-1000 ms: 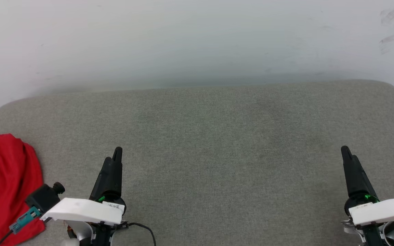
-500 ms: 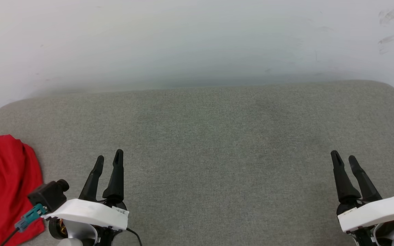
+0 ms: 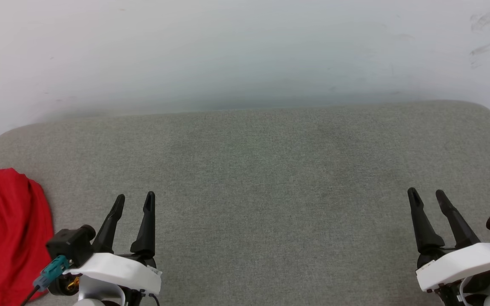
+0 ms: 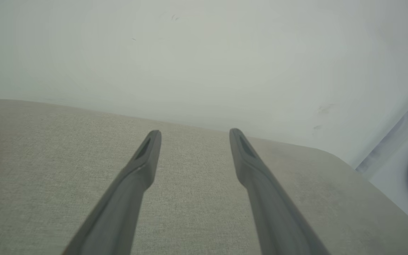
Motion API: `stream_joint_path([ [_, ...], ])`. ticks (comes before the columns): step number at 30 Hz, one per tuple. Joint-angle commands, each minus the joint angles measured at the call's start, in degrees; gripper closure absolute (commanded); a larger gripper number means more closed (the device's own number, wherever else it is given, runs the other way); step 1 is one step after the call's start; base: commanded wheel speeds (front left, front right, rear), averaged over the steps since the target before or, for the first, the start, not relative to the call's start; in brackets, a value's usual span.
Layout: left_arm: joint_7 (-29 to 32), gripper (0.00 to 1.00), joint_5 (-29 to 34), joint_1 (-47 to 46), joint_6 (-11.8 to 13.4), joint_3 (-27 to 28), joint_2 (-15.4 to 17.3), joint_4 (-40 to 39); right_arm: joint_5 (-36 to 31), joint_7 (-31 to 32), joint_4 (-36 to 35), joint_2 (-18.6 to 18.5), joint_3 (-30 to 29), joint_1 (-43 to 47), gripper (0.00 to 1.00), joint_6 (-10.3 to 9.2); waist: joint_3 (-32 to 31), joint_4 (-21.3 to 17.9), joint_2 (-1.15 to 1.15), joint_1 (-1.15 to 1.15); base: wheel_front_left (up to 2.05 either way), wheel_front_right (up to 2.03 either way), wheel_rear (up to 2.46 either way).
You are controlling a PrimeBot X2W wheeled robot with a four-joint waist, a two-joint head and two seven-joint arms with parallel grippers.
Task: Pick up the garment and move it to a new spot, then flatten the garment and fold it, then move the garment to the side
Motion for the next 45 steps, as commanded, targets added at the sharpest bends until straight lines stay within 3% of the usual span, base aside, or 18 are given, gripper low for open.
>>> stream_joint_path([
  [1,-0.5,0.00,1.4,0.0,0.1,-0.1,0.5,-0.4,-1.5,0.0,-0.8,-0.5,0.0,-0.2,0.00,0.00,0.0,0.0,0.00,0.00,0.00,0.00,0.00],
  [25,-4.0,0.00,15.1,0.6,1.7,-0.7,1.1,1.8,-12.8,0.1,-1.9,0.5,-0.3,0.2,0.00,0.00,-0.2,-0.1,0.00,0.00,0.00,0.00,0.00],
  [45,-6.2,0.00,18.4,0.1,0.7,0.4,-0.4,4.4,-18.9,-0.9,-2.1,1.6,-0.5,0.4,0.00,-0.01,-0.2,-0.4,0.00,0.00,0.00,0.00,0.00],
])
